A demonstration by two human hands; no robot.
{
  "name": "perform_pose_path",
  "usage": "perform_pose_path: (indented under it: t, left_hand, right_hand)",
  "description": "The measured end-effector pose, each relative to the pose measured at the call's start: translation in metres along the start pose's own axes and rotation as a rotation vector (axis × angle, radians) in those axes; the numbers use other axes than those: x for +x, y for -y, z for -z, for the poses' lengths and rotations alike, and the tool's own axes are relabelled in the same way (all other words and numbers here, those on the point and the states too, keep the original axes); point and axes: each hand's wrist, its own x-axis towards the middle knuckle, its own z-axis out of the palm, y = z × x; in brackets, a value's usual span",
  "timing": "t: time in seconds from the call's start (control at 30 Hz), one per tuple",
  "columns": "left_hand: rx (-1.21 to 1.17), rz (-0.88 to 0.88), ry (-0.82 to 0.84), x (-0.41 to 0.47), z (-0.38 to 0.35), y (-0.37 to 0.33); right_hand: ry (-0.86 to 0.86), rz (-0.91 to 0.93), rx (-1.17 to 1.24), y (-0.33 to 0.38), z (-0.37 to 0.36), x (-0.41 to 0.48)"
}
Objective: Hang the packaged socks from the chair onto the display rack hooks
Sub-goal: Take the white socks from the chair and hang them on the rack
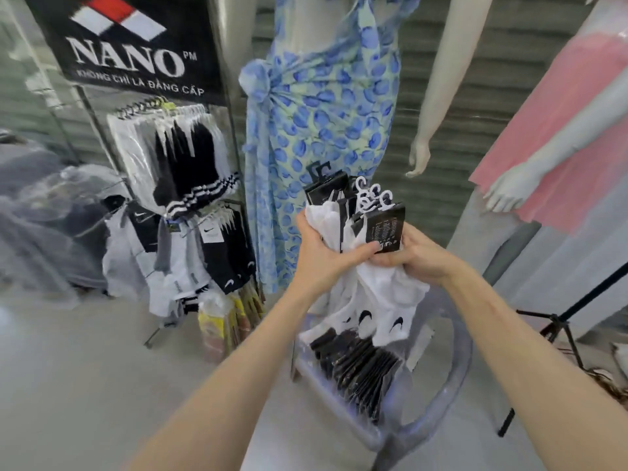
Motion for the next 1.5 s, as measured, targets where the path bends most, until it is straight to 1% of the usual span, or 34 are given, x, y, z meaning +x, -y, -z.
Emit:
perform_pose_path:
  t: [0.17, 0.33, 0.4, 0.47, 0.73, 0.83, 0.9, 0.97, 1.1, 1.3, 1.4, 1.5]
  left_hand:
    - [0.059, -0.019, -0.026, -0.022, 0.071, -0.059]
    - [0.171, 0.062, 0.037, -0.034, 0.159, -0.088]
    - [0.186, 0.093, 0.064, -0.038, 0.190, -0.089]
    - [0.202, 0.119, 0.035, -0.045, 0.221, -0.091]
    - [0.195, 0.117, -0.009, -0.063, 0.375, -0.090]
    - [0.215, 0.138, 0.006, -0.064, 0.423, -0.088]
    - [0.213, 0.143, -0.012, -0.060, 0.454, -0.085]
    - [0.205, 0.163, -0.042, -0.053, 0.482, -0.082]
    - [0.225, 0.147, -0.046, -0.030, 0.528, -0.074]
    - [0.204, 0.137, -0.120, 0.027, 0.598, -0.054]
    - [0.187, 0.162, -0.162, 0.059, 0.631, -0.049]
    - [0.172, 0.156, -0.139, 0.085, 0.662, -0.046]
  right_hand:
    - [0.078, 0.017, 0.028, 0.052, -0.071, 0.010]
    - [0.116, 0.038, 0.018, 0.063, -0.149, 0.039]
    - [0.135, 0.040, 0.013, 0.064, -0.178, 0.050]
    - [0.156, 0.036, 0.013, 0.065, -0.207, 0.063]
    - [0.225, 0.026, 0.059, 0.070, -0.351, 0.132]
    - [0.233, -0.001, 0.065, 0.071, -0.393, 0.156]
    - [0.242, -0.005, 0.062, 0.072, -0.418, 0.175]
    - [0.255, -0.003, 0.065, 0.074, -0.439, 0.195]
    - [0.269, -0.007, 0.050, 0.081, -0.469, 0.242]
    - [0.301, -0.026, 0.056, 0.079, -0.506, 0.335]
    - [0.314, -0.022, 0.047, 0.082, -0.520, 0.382]
    - [0.352, -0.024, 0.043, 0.089, -0.532, 0.423]
